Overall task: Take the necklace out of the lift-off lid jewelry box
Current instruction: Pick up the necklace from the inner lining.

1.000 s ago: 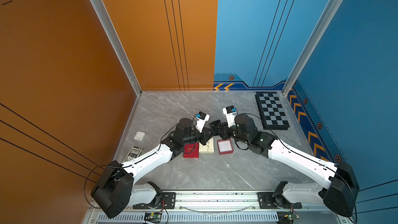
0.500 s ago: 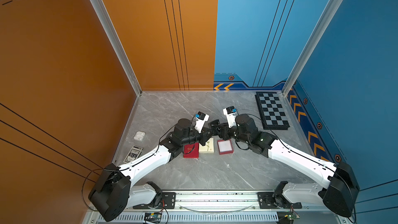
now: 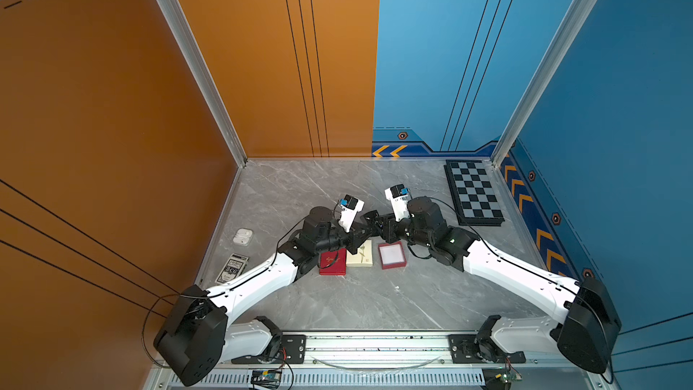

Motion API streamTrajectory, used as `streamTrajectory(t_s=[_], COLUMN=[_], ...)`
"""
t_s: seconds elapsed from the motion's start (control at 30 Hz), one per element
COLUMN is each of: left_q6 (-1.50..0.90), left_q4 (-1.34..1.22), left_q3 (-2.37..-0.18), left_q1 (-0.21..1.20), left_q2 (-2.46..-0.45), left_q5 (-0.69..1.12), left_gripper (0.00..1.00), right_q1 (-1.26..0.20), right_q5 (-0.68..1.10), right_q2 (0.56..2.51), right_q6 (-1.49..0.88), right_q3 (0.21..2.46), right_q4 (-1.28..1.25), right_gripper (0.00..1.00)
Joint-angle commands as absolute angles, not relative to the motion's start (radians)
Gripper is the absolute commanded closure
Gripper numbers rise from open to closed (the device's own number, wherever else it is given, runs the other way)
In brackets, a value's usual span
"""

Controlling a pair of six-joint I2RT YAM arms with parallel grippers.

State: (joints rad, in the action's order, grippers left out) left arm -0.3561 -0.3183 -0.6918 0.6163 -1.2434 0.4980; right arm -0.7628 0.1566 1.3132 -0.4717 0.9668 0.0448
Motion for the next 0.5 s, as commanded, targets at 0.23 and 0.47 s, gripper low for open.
streamTrajectory(t_s=[0.23, 0.47], left_q6=[-0.328, -0.327], left_q4=[-0.337, -0.337], left_q3=[-0.672, -0.669], left_q1=[0.624, 0.624], left_q2=[-1.212, -1.205], left_q5=[0.520, 0.519], left_gripper=[1.00, 1.00], right_q1=[-0.728, -0.719], right_q5=[0.181, 0.189], right_q2=[1.333, 1.330], right_q6=[-0.448, -0.443], right_q3=[1.020, 1.023], right_q4=[0.064, 0.067], right_gripper=[0.82, 0.92])
